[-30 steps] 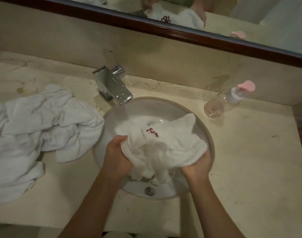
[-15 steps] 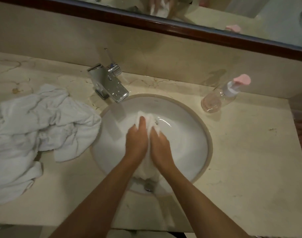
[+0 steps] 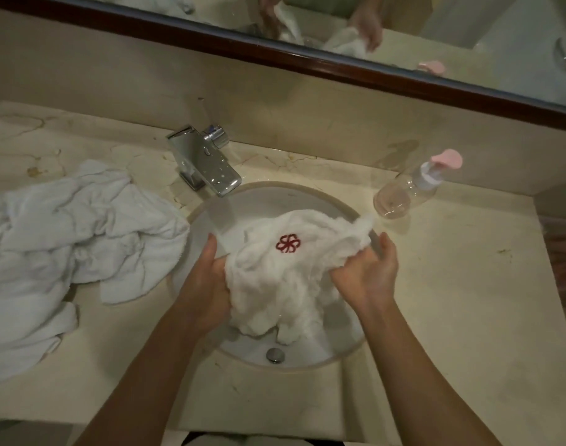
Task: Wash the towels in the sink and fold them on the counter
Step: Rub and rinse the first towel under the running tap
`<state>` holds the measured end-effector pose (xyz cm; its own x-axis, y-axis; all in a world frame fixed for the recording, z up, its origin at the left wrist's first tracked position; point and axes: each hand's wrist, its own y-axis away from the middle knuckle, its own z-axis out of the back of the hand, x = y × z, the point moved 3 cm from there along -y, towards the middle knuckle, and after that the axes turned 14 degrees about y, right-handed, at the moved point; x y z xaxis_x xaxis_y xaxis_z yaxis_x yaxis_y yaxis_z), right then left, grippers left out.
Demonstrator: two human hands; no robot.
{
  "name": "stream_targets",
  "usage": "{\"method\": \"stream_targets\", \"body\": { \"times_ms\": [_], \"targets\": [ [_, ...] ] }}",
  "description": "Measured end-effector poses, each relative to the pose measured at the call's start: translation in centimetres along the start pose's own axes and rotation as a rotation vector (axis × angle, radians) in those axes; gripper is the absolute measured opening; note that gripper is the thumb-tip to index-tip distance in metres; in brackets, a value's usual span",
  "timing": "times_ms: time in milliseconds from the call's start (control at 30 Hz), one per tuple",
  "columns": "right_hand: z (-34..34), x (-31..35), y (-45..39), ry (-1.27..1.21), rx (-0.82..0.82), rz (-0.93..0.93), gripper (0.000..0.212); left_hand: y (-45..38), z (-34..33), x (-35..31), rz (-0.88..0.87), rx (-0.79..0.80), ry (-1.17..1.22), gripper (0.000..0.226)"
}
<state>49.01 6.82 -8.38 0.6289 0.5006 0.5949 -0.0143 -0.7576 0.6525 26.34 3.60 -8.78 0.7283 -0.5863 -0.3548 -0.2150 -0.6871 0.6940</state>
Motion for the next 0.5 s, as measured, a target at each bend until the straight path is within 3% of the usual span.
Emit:
{"method": "stream_targets", "body": {
  "times_ms": [33, 100, 200, 267, 333, 367, 433, 500],
  "targets": [
    [0.6, 0.5, 0.6, -0.021, 0.021, 0.027, 0.049, 0.3, 0.6, 0.5, 0.051, -0.007, 0.105, 0.069],
    [1.0, 0.2, 1.7, 0.039, -0.033, -0.019, 0.034, 0.3, 0.9, 2.2, 0.148, -0.028, 0.175, 0.059],
    [0.2, -2.9, 3.9, 0.494, -0.345, -0.064, 0.032, -0.2, -0.6, 4.9, 0.215, -0.108, 0.177, 0.055],
    [-1.0, -5.3, 5.2, 0.790, -0.294, -0.009, 0.026, -0.7, -1.9, 6.0, 0.100, -0.240, 0.038, 0.047],
    [-1.9, -7.5, 5.7, 1.079, -0.198, 0.142, 0.023, -0.6, -3.3, 6.2, -0.123, -0.330, -0.300, 0.034],
    [-2.3, -7.7, 5.5, 1.151, -0.233, 0.256, 0.026, -0.2, -3.9, 6.1, -0.253, -0.327, -0.477, 0.026],
    [-3.2, -6.9, 4.2, 1.119, -0.308, 0.330, 0.030, 0.6, -5.2, 5.5, -0.425, -0.276, -0.640, 0.021],
    [-3.9, -6.0, 2.1, 0.848, -0.349, 0.175, 0.030, 0.9, -5.8, 4.5, -0.514, -0.257, -0.792, 0.025]
  ]
}}
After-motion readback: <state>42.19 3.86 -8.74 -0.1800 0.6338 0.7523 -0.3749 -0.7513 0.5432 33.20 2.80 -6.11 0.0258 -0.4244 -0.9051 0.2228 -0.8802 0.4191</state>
